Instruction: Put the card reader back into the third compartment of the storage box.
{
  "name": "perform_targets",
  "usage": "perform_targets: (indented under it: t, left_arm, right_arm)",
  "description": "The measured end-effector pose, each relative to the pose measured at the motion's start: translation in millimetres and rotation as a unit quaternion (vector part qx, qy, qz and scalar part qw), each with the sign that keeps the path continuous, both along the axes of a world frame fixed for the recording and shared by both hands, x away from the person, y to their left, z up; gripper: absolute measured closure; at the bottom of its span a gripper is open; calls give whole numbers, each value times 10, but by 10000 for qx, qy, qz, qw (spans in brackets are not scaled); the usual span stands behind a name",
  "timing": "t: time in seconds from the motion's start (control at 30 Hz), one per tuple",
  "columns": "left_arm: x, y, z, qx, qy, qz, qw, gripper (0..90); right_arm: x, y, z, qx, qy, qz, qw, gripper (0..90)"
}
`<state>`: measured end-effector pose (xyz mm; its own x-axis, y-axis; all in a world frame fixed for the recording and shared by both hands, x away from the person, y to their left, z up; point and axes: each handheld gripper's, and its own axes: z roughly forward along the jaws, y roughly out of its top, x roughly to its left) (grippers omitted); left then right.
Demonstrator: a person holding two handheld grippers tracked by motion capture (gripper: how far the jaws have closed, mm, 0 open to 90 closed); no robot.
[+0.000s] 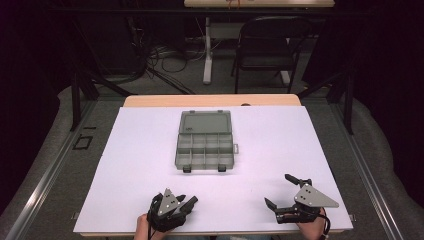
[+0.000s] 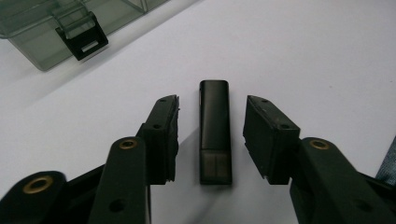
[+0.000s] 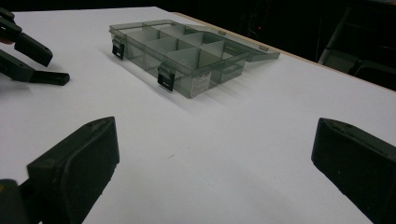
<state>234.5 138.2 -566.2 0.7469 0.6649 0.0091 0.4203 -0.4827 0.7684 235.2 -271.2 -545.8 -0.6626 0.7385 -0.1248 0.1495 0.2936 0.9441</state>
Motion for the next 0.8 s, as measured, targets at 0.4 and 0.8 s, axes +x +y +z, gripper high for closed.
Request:
perform_targets:
  t: [0.4, 0.8]
  left_arm:
    - [14, -19, -38, -74, 192, -59, 9998, 664]
    - [19, -4, -39, -61, 155, -38, 9999, 733]
  right_arm:
    - [5, -5, -10, -2, 43, 19, 10000, 4]
    - [-14, -4, -4, -11, 24, 19, 10000, 5]
